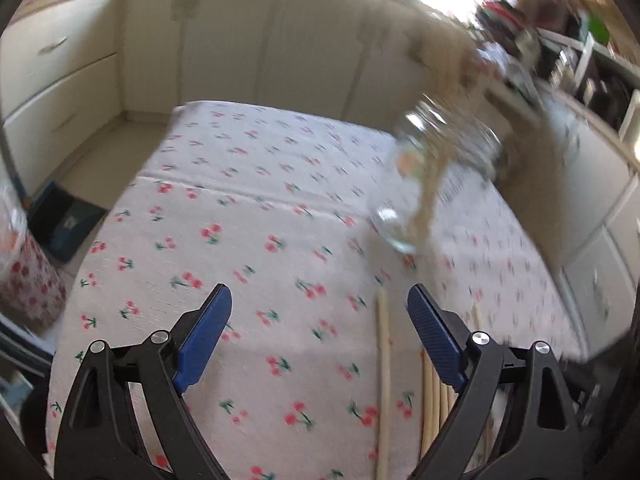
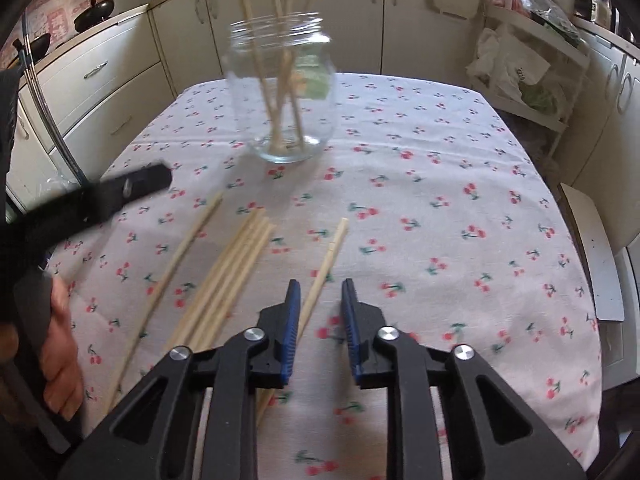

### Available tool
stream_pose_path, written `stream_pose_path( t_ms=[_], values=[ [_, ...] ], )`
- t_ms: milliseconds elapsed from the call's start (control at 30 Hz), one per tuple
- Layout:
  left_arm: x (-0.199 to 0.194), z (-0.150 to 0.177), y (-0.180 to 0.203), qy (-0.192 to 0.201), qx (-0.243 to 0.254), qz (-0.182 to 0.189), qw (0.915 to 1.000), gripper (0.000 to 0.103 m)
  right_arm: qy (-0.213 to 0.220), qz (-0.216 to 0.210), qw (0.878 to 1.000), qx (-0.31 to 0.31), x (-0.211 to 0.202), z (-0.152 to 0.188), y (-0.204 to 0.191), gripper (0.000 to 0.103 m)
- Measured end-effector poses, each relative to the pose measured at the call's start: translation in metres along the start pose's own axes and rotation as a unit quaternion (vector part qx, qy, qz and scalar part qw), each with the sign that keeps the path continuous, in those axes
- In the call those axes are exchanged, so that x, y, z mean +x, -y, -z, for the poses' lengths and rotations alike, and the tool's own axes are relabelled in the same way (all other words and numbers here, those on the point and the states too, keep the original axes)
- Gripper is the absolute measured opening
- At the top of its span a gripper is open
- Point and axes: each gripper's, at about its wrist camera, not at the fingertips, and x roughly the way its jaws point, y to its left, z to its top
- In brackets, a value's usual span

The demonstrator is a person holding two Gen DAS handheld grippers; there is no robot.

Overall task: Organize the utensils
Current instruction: 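Withdraw the open right tool from the jar toward the loose chopsticks, then lower the left tool onto a loose chopstick and close on it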

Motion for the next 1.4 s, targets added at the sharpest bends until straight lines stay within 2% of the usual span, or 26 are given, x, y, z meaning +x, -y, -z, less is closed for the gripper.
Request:
stream_pose_path(
  t_ms=[67,233,433,767,900,1000,1100,1133,1233,1333,1400],
  values=[
    [0.004,0.001,0.011,-0.012,0.029,-0.018,0.9993,0.086,-0.002,-0.003,1.0,0.002,0.0,-0.001,0.006,0.02],
    [0.017,0.004,0.023,-0.046,0.055,-0.032,0.9969,0.085,-0.002,-0.014,1.0,0.007,0.0,-0.001,0.01,0.021],
    [0.019,0.007,0.032,-0.052,0.08,-0.055,0.994,0.085,0.004,-0.023,1.0,0.019,-0.001,0.0,0.011,0.022],
    [0.027,0.009,0.044,-0.07,0.101,-0.064,0.9903,0.085,0.006,-0.025,0.999,0.031,0.001,-0.003,0.021,0.024],
    [0.031,0.01,0.047,-0.077,0.107,-0.063,0.9893,0.076,0.008,-0.027,0.999,0.027,0.003,-0.005,0.023,0.024],
    [0.03,0.01,0.049,-0.074,0.112,-0.059,0.9892,0.064,0.008,-0.03,0.999,0.026,0.004,-0.006,0.024,0.024],
    [0.028,0.007,0.046,-0.067,0.101,-0.058,0.9909,0.036,0.005,-0.027,0.999,0.027,0.005,-0.008,0.027,0.025],
    [0.026,0.007,0.044,-0.066,0.094,-0.057,0.9917,0.03,0.004,-0.029,0.999,0.029,0.005,-0.008,0.028,0.025],
    [0.024,0.003,0.034,-0.067,0.068,-0.045,0.9944,0.024,0.002,-0.029,0.999,0.03,0.005,-0.009,0.029,0.026],
    [0.024,0.003,0.032,-0.073,0.061,-0.039,0.9946,0.025,0.002,-0.033,0.999,0.032,0.007,-0.011,0.029,0.03],
    [0.025,0.003,0.034,-0.078,0.066,-0.04,0.994,0.029,0.002,-0.032,0.999,0.03,0.009,-0.013,0.028,0.032]
  ],
)
